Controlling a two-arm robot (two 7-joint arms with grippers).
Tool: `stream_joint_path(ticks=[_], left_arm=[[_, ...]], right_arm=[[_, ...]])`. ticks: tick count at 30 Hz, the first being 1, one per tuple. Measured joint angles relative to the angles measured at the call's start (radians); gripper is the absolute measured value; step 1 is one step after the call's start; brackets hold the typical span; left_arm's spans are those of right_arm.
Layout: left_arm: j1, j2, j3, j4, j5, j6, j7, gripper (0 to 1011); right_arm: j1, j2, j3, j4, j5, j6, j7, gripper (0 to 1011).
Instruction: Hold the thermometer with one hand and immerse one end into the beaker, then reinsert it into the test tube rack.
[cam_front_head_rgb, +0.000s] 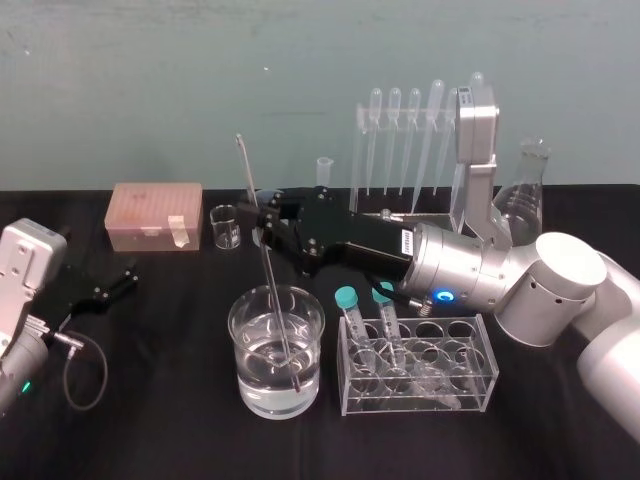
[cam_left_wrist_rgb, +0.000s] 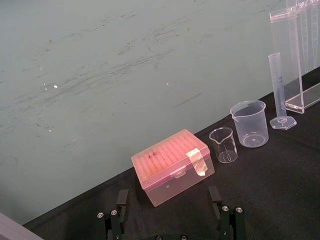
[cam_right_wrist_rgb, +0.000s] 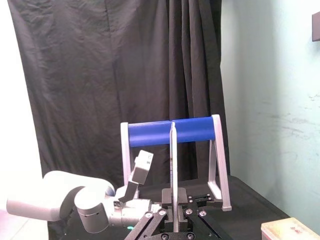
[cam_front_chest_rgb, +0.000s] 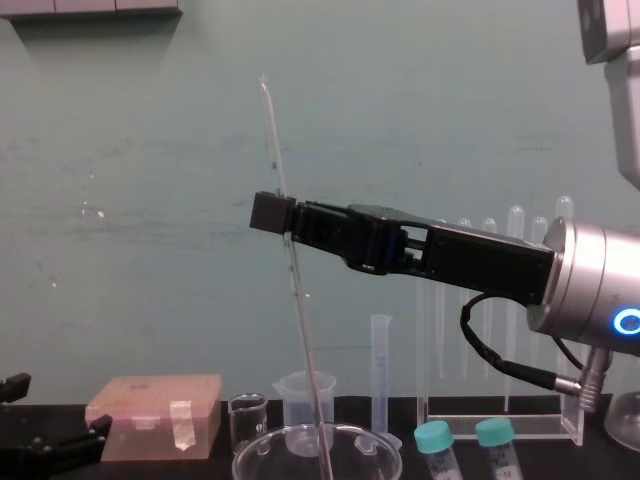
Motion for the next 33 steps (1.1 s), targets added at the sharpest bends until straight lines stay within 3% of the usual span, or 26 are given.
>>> stream_joint_path(ticks=[33], left_arm=[[0.0,0.0,0.0,0.0,0.0,0.0,0.0,1008]], right_arm=[[0.006,-0.004,0.0,0.006,0.0,-0.002,0.003,51]])
